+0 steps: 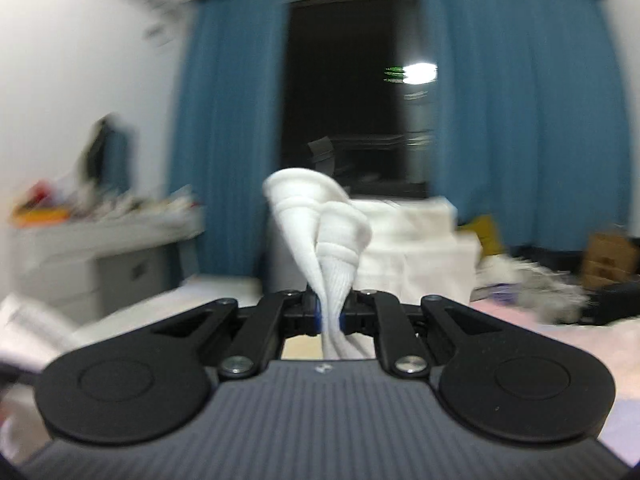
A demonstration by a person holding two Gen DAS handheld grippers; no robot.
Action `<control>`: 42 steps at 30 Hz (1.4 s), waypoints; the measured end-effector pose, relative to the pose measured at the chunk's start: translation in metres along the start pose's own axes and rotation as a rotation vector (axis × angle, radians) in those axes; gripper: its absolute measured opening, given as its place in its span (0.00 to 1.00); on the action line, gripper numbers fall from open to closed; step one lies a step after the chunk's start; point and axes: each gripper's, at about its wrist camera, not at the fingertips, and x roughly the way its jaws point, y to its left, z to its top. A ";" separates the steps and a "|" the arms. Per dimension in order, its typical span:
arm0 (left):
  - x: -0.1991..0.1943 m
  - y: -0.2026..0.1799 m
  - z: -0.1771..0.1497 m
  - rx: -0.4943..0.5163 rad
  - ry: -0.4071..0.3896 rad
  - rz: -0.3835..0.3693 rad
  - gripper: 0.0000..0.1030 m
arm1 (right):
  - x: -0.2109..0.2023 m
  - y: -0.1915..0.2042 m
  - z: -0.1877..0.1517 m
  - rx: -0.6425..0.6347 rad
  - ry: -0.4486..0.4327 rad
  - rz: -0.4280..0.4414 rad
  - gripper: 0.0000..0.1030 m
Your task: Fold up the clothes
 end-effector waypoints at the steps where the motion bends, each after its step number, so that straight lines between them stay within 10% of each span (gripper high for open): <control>1: -0.002 0.004 0.002 -0.018 -0.002 -0.005 0.55 | 0.002 0.019 -0.011 -0.030 0.034 0.042 0.10; 8: -0.004 0.008 0.000 -0.007 0.009 0.011 0.55 | 0.022 0.096 -0.131 -0.222 0.363 0.205 0.10; 18: -0.002 0.002 -0.008 0.004 0.007 0.032 0.55 | 0.014 0.111 -0.110 -0.173 0.231 0.225 0.11; 30: 0.004 0.003 -0.012 -0.012 0.018 -0.014 0.55 | 0.030 0.116 -0.127 -0.119 0.335 0.286 0.13; 33: 0.006 0.004 -0.014 -0.026 0.035 -0.053 0.55 | 0.024 0.113 -0.122 -0.058 0.349 0.282 0.22; 38: 0.011 0.004 -0.018 -0.038 0.056 -0.116 0.55 | -0.003 0.108 -0.107 0.043 0.362 0.321 0.69; 42: 0.012 -0.003 -0.022 -0.004 0.052 -0.152 0.55 | -0.023 0.094 -0.088 0.098 0.350 0.340 0.70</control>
